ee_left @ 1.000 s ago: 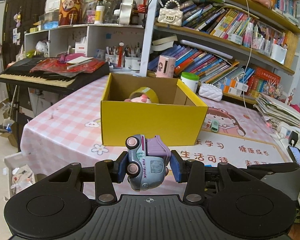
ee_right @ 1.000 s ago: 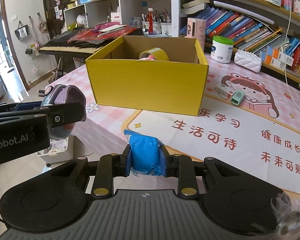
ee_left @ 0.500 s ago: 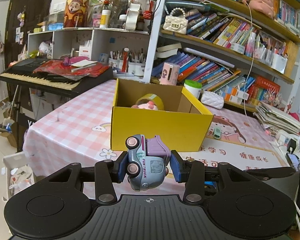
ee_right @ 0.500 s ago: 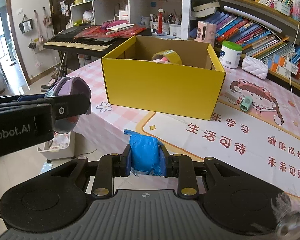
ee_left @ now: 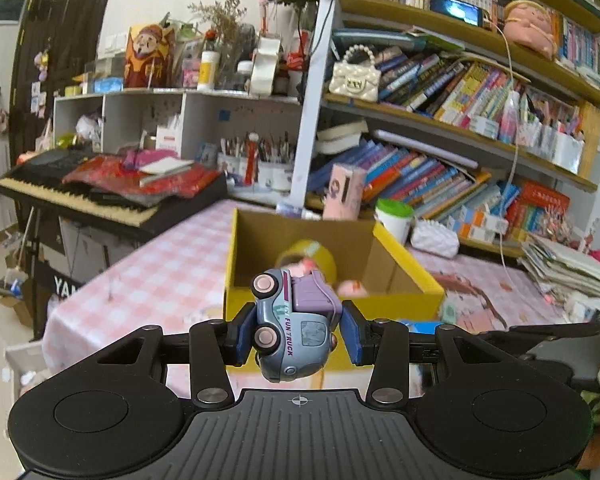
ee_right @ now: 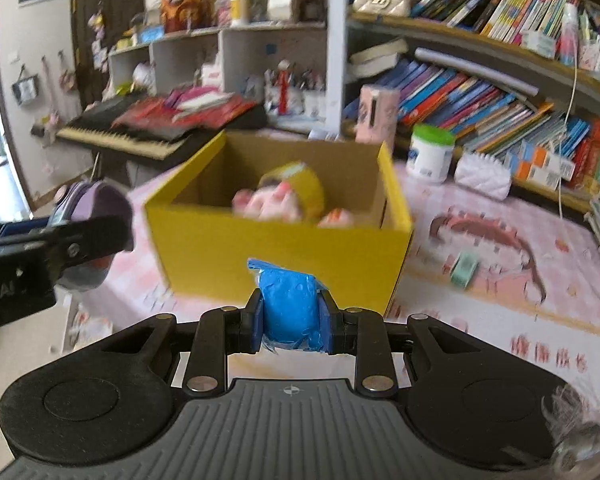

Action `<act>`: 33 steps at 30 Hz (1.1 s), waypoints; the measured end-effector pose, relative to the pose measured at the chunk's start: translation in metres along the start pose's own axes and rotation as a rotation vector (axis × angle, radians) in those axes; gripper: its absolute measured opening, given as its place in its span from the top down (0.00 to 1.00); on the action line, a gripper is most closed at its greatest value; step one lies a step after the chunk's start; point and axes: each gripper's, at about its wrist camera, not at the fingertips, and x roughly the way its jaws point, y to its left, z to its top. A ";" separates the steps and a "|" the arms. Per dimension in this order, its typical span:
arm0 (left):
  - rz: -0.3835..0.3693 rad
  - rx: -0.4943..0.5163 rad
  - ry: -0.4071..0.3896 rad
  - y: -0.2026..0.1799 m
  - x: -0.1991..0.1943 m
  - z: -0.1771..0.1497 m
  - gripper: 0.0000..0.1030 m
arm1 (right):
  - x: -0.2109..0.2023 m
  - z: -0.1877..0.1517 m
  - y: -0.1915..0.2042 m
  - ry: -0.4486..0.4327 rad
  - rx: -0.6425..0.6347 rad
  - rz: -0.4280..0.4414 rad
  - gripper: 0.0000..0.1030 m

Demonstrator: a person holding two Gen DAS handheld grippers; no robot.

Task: Organize objects
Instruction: 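Lift the blue block and toy truck and carry them toward the yellow box, then lower the block and truck into the box and open both tools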

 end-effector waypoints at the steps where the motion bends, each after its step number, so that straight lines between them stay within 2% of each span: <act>1: 0.003 -0.001 -0.008 0.000 0.005 0.005 0.59 | 0.003 0.007 -0.004 -0.014 0.002 -0.003 0.76; 7: 0.014 0.004 -0.033 -0.006 0.038 0.025 0.59 | 0.027 0.048 -0.022 -0.081 -0.008 -0.006 0.76; 12: 0.028 0.008 -0.022 -0.012 0.067 0.033 0.59 | 0.051 0.068 -0.034 -0.093 -0.034 0.004 0.76; 18: 0.058 0.015 0.022 -0.016 0.098 0.035 0.59 | 0.084 0.079 -0.043 -0.062 -0.069 0.028 0.76; 33: 0.129 0.023 0.148 -0.021 0.155 0.024 0.59 | 0.146 0.079 -0.055 0.048 -0.165 0.071 0.76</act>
